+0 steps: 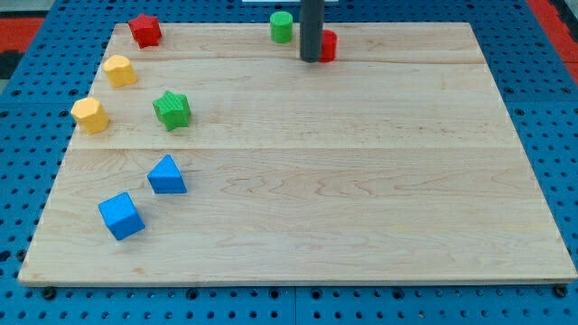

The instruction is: Place the red circle at the top right of the board

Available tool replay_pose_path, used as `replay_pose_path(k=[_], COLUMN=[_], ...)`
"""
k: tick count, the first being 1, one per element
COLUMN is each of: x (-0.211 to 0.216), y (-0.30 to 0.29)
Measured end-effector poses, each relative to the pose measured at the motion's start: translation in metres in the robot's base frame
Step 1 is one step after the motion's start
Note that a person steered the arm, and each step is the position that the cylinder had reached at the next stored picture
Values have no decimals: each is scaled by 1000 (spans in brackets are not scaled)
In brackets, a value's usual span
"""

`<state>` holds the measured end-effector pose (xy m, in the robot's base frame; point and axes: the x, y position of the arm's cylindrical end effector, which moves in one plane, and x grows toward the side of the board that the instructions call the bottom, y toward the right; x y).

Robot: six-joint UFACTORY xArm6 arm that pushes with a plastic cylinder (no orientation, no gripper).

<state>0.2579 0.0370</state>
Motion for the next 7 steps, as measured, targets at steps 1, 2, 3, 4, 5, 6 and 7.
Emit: replay_pose_path(k=[1, 2, 3, 4, 5, 6, 7], x=[-16, -32, -29, -20, -29, -10, 6], y=[-8, -43, 2, 58, 131, 136, 166])
